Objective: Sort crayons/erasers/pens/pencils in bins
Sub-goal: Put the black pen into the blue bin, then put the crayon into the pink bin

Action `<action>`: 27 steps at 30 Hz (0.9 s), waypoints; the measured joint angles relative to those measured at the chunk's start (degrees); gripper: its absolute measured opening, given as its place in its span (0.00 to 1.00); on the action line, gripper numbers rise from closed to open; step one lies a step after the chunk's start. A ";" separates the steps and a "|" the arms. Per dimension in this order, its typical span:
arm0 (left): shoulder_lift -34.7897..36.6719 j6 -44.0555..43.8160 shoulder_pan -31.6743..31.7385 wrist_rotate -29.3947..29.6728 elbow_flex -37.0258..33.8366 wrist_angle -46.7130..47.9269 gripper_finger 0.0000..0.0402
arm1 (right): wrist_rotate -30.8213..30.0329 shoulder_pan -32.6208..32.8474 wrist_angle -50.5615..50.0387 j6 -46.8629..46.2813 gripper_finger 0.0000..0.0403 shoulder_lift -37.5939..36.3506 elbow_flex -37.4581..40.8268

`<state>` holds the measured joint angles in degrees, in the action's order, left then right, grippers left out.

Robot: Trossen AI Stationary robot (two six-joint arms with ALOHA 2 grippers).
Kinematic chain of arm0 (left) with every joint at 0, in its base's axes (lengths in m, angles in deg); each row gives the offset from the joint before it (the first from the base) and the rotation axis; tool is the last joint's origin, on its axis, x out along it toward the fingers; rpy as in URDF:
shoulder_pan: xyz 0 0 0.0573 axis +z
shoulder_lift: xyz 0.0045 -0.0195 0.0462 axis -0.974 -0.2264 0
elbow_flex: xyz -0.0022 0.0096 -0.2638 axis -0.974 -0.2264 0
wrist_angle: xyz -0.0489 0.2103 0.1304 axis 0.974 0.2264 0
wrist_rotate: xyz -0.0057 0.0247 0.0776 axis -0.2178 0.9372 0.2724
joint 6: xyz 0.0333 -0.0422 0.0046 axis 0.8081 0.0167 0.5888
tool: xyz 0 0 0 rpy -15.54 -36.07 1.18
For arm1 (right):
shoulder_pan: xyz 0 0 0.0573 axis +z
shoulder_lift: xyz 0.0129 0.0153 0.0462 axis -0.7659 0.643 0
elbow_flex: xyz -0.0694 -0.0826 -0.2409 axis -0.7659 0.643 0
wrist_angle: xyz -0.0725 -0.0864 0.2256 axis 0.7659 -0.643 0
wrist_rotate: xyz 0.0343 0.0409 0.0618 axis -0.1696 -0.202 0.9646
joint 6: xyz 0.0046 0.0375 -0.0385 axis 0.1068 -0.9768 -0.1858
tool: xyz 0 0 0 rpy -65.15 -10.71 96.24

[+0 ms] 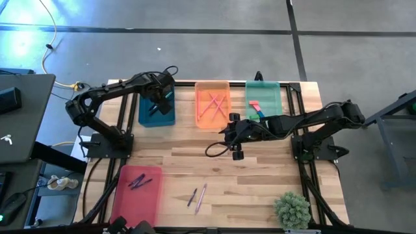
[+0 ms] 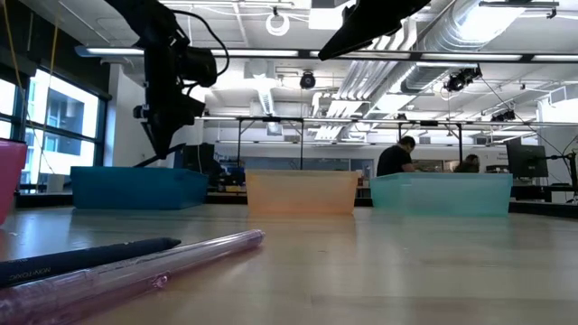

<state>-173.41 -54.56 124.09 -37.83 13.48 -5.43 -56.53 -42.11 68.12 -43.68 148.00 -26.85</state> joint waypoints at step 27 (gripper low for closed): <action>0.02 1.45 2.00 -4.22 0.00 -0.17 0.35 | 0.22 0.00 -0.02 0.02 0.47 0.00 0.00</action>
<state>-173.38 -53.11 126.09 -42.05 13.48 -5.60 -56.32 -42.11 68.10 -43.66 148.00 -26.85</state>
